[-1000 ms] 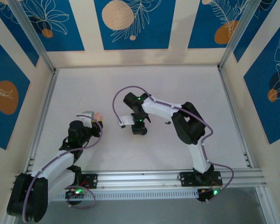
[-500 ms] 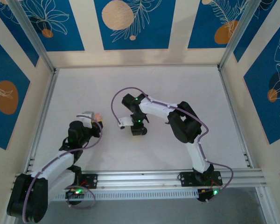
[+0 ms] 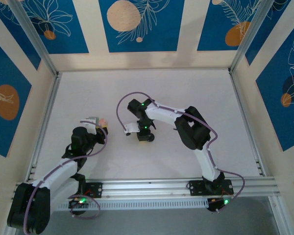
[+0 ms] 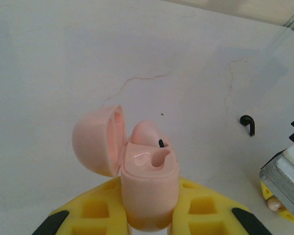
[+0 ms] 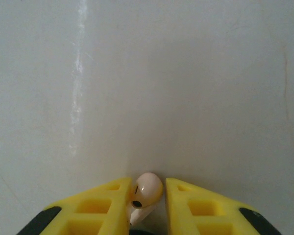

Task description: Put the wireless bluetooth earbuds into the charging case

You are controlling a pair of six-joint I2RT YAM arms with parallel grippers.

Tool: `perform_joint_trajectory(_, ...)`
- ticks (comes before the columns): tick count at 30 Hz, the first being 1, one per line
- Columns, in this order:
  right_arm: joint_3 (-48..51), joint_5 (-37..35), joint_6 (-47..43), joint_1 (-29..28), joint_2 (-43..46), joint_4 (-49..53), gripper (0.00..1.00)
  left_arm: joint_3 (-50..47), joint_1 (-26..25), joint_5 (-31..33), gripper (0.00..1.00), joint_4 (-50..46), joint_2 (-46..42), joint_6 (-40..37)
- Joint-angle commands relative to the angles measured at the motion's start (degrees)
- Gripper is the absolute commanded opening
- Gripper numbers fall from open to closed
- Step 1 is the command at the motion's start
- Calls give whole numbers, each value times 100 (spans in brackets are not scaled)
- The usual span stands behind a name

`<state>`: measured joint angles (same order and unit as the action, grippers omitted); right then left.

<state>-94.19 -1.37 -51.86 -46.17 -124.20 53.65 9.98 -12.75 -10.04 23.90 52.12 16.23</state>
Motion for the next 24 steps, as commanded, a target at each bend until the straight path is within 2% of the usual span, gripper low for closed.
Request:
perform_joint_trajectory(1,-163,5,31,-59,-163,116,23,-27,90,-103,12,-17,-82,80)
perform_joint_trajectory(3,-172,-13,54,-63,-161,134,24,-30,89,-103,12,-17,-86,74)
perform_joint_trajectory(5,-165,-37,85,-78,-168,125,30,-19,88,-110,12,-26,-81,81)
perform_joint_trajectory(8,-132,-59,122,-92,-174,78,31,-21,89,-112,13,-37,-79,75)
perform_joint_trajectory(17,-48,-137,183,-102,-53,-110,19,1,89,-160,12,-46,-80,47)
perform_joint_trajectory(24,542,161,485,3,624,-953,15,8,76,-453,12,108,2,-77)
